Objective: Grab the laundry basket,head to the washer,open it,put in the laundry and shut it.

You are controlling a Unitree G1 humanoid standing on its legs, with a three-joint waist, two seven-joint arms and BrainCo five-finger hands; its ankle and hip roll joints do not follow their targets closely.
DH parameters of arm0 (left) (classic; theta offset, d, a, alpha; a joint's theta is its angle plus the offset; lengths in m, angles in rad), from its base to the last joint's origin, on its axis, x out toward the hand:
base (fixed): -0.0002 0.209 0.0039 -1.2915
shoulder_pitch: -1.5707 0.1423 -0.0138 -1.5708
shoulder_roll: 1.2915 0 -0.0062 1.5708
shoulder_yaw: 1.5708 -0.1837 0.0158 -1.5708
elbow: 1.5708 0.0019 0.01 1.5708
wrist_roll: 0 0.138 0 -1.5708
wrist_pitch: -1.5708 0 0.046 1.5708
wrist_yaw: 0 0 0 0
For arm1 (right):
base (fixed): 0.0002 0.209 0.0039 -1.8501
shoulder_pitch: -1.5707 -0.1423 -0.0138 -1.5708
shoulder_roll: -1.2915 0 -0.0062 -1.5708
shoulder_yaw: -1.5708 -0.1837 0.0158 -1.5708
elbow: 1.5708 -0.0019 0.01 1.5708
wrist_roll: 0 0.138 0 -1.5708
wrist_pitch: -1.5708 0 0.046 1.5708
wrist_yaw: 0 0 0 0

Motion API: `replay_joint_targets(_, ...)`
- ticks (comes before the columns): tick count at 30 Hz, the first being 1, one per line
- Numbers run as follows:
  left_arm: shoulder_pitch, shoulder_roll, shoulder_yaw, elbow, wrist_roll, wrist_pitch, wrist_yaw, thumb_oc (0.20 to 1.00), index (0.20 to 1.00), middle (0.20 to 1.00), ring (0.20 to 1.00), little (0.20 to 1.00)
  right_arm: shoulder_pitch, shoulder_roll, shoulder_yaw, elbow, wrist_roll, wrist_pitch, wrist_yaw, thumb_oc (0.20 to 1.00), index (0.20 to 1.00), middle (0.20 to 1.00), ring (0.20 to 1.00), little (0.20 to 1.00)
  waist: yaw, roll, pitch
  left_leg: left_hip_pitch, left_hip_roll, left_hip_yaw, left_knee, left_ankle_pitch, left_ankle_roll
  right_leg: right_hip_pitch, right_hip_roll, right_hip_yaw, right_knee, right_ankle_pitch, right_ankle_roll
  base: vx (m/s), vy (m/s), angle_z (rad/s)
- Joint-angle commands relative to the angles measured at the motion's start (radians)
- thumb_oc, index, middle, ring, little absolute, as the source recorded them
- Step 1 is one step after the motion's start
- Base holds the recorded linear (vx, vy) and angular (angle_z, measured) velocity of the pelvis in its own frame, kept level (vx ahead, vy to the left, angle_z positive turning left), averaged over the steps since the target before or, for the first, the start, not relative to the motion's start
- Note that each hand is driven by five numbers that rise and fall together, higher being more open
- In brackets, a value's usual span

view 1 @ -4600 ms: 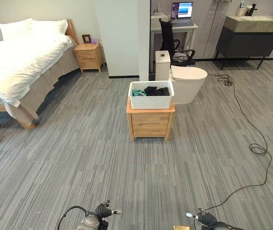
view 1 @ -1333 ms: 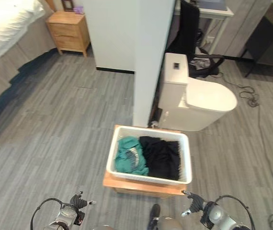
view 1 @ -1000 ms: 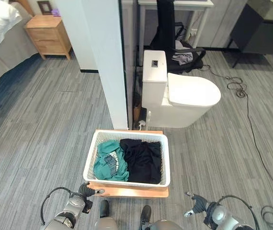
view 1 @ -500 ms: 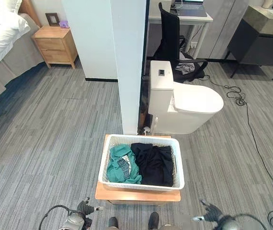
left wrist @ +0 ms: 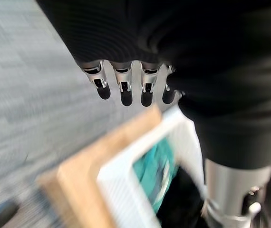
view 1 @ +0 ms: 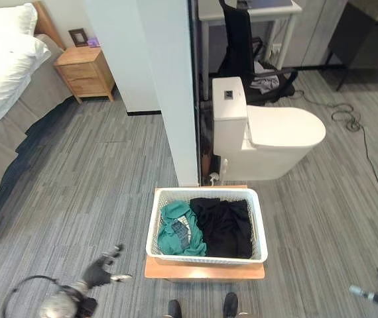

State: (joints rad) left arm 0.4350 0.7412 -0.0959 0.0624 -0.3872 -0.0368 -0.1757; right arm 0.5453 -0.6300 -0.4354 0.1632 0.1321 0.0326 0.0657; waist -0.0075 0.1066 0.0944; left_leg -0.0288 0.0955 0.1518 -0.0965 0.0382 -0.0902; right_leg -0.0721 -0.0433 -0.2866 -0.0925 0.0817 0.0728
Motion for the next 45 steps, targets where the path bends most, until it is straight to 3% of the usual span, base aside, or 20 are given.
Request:
replay_joint_targets(1,-0.076,0.081,-0.09,0.011,-0.2,0.028,-0.066,1.0,1.0,1.0,1.0,1.0,-0.079,0.001,0.059,-0.017,0.062,-0.002,0.023,1.0,1.0,1.0,1.0,1.0,0.017,-0.083,0.037,-0.076,0.038,-0.028,0.009,0.069,-0.015,0.009,-0.173,0.006,0.007,0.06,0.153,-0.04,0.014,0.03)
replay_joint_targets(2,-0.074,0.158,-0.124,-0.057,-0.248,0.045,-0.082,1.0,1.0,1.0,1.0,1.0,-0.061,-0.042,0.063,-0.088,0.097,0.001,0.031,1.0,1.0,1.0,1.0,1.0,0.014,-0.08,0.04,-0.075,0.036,-0.027,0.009,0.068,-0.015,0.007,-0.175,0.007,0.005,0.065,0.155,-0.04,0.035,0.0)
replay_joint_targets(3,-0.191,0.445,-0.34,-0.201,-0.4,0.089,-0.114,1.0,1.0,1.0,1.0,1.0,-0.008,-0.269,0.183,-0.214,0.33,-0.03,0.113,1.0,1.0,1.0,1.0,1.0,0.002,-0.082,0.039,-0.072,0.028,-0.016,0.009,0.066,-0.028,0.009,-0.185,0.007,0.005,0.069,0.172,-0.04,0.036,0.0)
replay_joint_targets(4,-0.199,0.445,-0.348,-0.2,-0.401,0.09,-0.113,1.0,1.0,1.0,1.0,1.0,-0.006,-0.268,0.18,-0.213,0.332,-0.031,0.113,1.0,1.0,1.0,1.0,1.0,0.004,-0.081,0.038,-0.075,0.027,-0.016,0.009,0.07,-0.028,0.005,-0.186,0.007,0.005,0.072,0.172,-0.02,0.032,-0.02)
replay_joint_targets(5,-0.327,0.541,-0.457,-0.217,-0.429,0.093,-0.108,1.0,1.0,1.0,1.0,1.0,-0.011,-0.385,0.254,-0.25,0.45,-0.024,0.16,1.0,1.0,1.0,1.0,1.0,-0.001,-0.085,0.033,-0.076,0.028,-0.017,0.009,0.068,-0.035,0.008,-0.188,0.003,0.005,0.067,0.177,0.0,0.0,0.0)
replay_joint_targets(7,-0.594,0.57,-0.661,-0.178,-0.452,0.085,-0.068,1.0,1.0,1.0,1.0,1.0,-0.089,-0.497,0.397,-0.249,0.622,0.012,0.207,1.0,1.0,1.0,1.0,1.0,0.001,-0.092,0.024,-0.086,0.028,-0.02,0.009,0.075,-0.044,0.005,-0.188,-0.005,0.005,0.066,0.179,-0.02,-0.018,0.07)
replay_joint_targets(10,-0.807,0.535,-0.821,-0.125,-0.459,0.08,-0.021,1.0,1.0,1.0,1.0,1.0,-0.203,-0.573,0.52,-0.257,0.724,0.047,0.194,1.0,1.0,1.0,1.0,1.0,0.008,-0.099,0.018,-0.096,0.029,-0.022,0.009,0.081,-0.048,-0.001,-0.19,-0.012,0.005,0.07,0.179,-0.02,-0.018,0.06)
replay_joint_targets(13,-0.918,0.465,-0.89,-0.029,-0.411,0.073,0.001,1.0,1.0,1.0,1.0,1.0,-0.294,-0.597,0.593,-0.229,0.698,0.065,0.189,1.0,1.0,1.0,1.0,1.0,0.009,-0.105,0.02,-0.103,0.031,-0.016,0.009,0.082,-0.051,-0.008,-0.19,-0.012,0.005,0.073,0.18,0.0,-0.003,0.02)
replay_joint_targets(15,-0.926,0.431,-0.884,0.015,-0.388,0.068,0.006,1.0,1.0,1.0,1.0,1.0,-0.312,-0.594,0.605,-0.215,0.686,0.072,0.187,1.0,1.0,1.0,1.0,1.0,0.009,-0.107,0.02,-0.107,0.033,-0.015,0.009,0.083,-0.052,-0.012,-0.19,-0.011,0.005,0.074,0.18,0.0,0.0,0.0)
replay_joint_targets(17,-0.93,0.345,-0.867,0.144,-0.33,0.072,0.012,1.0,1.0,1.0,1.0,1.0,-0.351,-0.592,0.611,-0.176,0.648,0.088,0.18,1.0,1.0,1.0,1.0,1.0,0.003,-0.113,0.021,-0.114,0.036,-0.012,0.009,0.084,-0.052,-0.022,-0.192,-0.01,0.005,0.076,0.179,0.0,0.0,0.0)
replay_joint_targets(25,-0.917,0.097,-0.741,0.535,-0.152,0.072,0.002,1.0,1.0,1.0,1.0,1.0,-0.348,-0.547,0.523,-0.034,0.414,0.116,0.197,1.0,1.0,1.0,1.0,1.0,-0.015,-0.12,0.031,-0.124,0.037,-0.009,0.009,0.08,-0.046,-0.03,-0.196,-0.008,0.005,0.079,0.175,0.0,0.0,0.0)
replay_joint_targets(33,-1.003,-0.181,-0.645,0.868,-0.008,0.065,0.033,1.0,1.0,1.0,1.0,1.0,-0.356,-0.445,0.45,0.14,0.291,0.136,0.207,1.0,1.0,1.0,1.0,1.0,-0.02,-0.124,0.057,-0.15,0.033,-0.022,0.009,0.086,-0.036,-0.047,-0.202,-0.014,0.005,0.083,0.168,-0.01,0.0,0.01)
replay_joint_targets(34,-1.036,-0.249,-0.631,0.959,0.018,0.064,0.041,1.0,1.0,1.0,1.0,1.0,-0.381,-0.416,0.454,0.205,0.284,0.139,0.206,1.0,1.0,1.0,1.0,1.0,-0.017,-0.125,0.062,-0.158,0.032,-0.026,0.009,0.087,-0.035,-0.052,-0.204,-0.016,0.005,0.084,0.167,-0.03,0.005,0.03)
replay_joint_targets(37,-1.127,-0.332,-0.612,1.083,0.03,0.064,0.067,1.0,1.0,1.0,1.0,1.0,-0.483,-0.383,0.499,0.339,0.256,0.15,0.201,1.0,1.0,1.0,1.0,1.0,-0.014,-0.124,0.078,-0.169,0.033,-0.03,0.009,0.093,-0.036,-0.064,-0.206,-0.017,0.005,0.087,0.162,-0.05,0.008,0.01)
replay_joint_targets(45,-1.303,-0.398,-0.629,1.243,0.036,0.059,0.113,1.0,1.0,1.0,1.0,1.0,-0.81,-0.306,0.63,0.682,0.207,0.158,0.141,1.0,1.0,1.0,1.0,1.0,-0.014,-0.118,0.127,-0.193,0.033,-0.033,0.009,0.107,-0.033,-0.098,-0.204,0.004,0.005,0.102,0.151,-0.04,0.003,0.0)
